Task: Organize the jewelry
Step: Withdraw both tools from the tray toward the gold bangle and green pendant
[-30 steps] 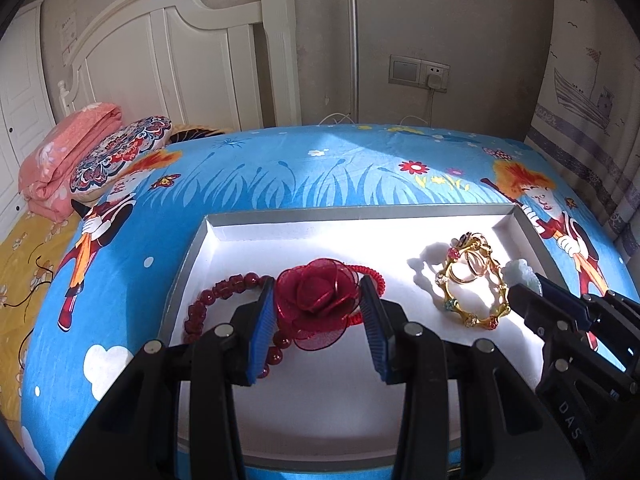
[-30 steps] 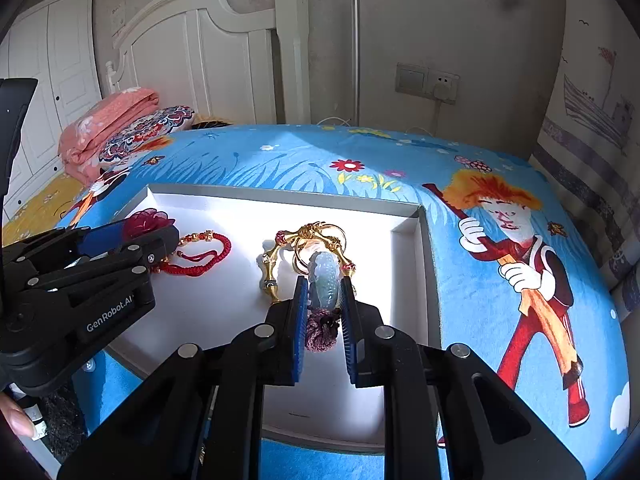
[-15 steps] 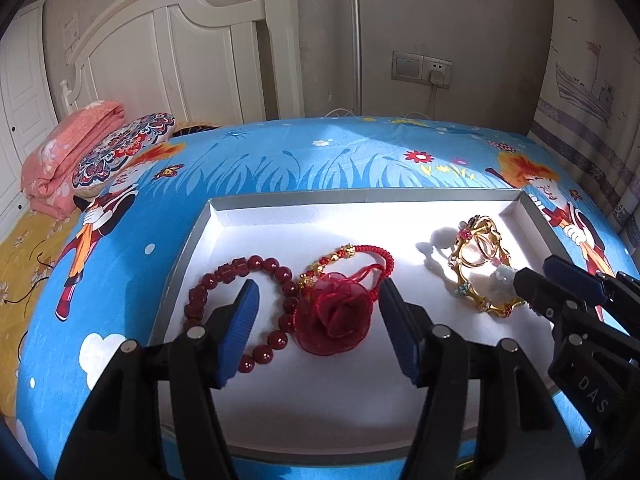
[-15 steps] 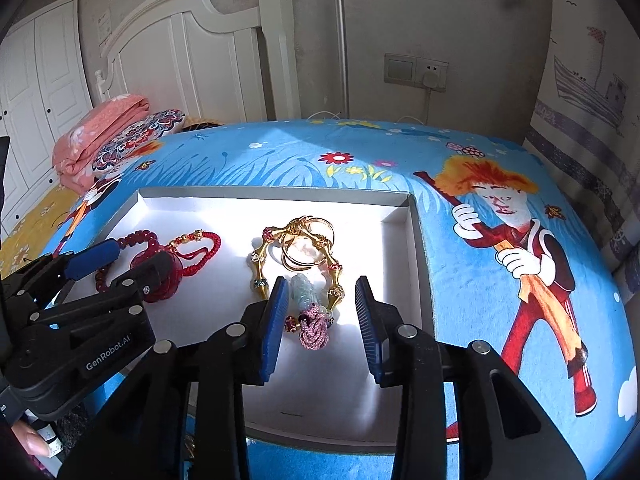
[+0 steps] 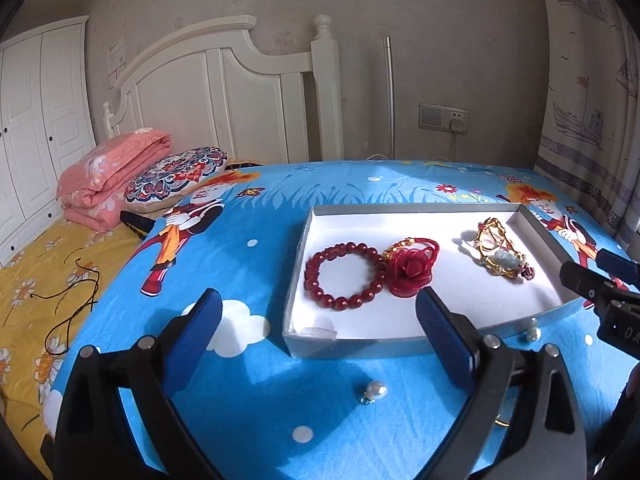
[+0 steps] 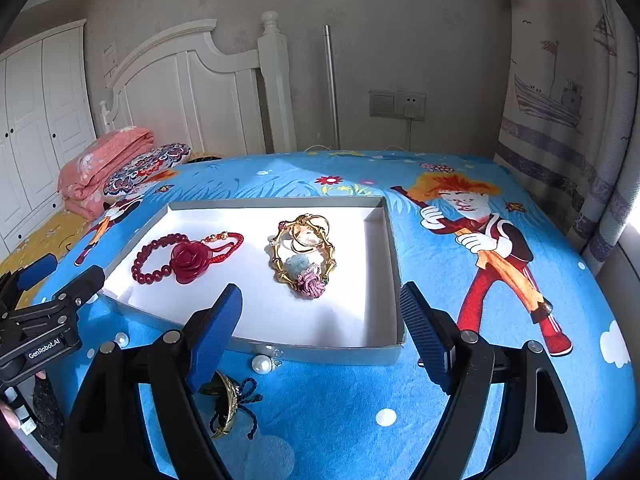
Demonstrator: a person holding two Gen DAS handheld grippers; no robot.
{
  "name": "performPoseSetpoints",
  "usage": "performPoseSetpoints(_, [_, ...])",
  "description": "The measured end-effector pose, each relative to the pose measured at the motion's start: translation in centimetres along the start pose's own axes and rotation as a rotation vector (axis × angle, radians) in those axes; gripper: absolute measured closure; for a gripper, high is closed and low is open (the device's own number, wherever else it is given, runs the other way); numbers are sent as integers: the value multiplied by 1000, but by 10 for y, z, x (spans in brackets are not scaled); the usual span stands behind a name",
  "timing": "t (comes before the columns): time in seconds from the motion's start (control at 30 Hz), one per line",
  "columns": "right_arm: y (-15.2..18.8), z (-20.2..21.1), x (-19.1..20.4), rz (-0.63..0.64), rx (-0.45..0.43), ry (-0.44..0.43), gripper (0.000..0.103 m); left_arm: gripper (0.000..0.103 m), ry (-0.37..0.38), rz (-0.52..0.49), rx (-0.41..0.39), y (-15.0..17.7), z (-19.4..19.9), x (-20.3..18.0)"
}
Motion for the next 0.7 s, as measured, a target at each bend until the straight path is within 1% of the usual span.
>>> performPoseSetpoints(0.1, [3, 6, 3, 8, 0, 0, 20, 8, -15, 4, 21, 8, -4, 12])
performPoseSetpoints(0.2, [10, 10, 9, 27, 15, -15, 19, 8, 1, 27, 31, 10, -3, 19])
performPoseSetpoints(0.27, [12, 13, 10, 38, 12, -23, 19, 8, 14, 21, 36, 11, -4, 18])
performPoseSetpoints(0.37, [16, 13, 8, 20, 10, -50, 19, 8, 44, 7, 27, 14, -2, 14])
performPoseSetpoints(0.47, [16, 12, 10, 25, 6, -73, 19, 8, 46, -17, 14, 15, -1, 9])
performPoseSetpoints(0.53, [17, 13, 17, 55, 17, -82, 27, 8, 40, -33, 12, 16, -2, 6])
performPoseSetpoints(0.57, [19, 14, 22, 79, 24, -86, 33, 8, 37, -36, 11, 16, -3, 5])
performPoseSetpoints(0.6, [22, 16, 28, 103, 33, -94, 35, 8, 41, -33, 9, 16, -2, 5])
performPoseSetpoints(0.7, [35, 19, 46, 140, 62, -144, 35, 8, 58, -1, 26, 16, -5, 9])
Point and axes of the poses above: each gripper's, at about its wrist camera, not at the fingertips, and z roughly against the way its jaws point, x to its left, y to its underside, the point moved 9 cm from there along -z, roughly the way its jaws point, and after that the axes turned 11 degrees about z, right-handed, at the moved point
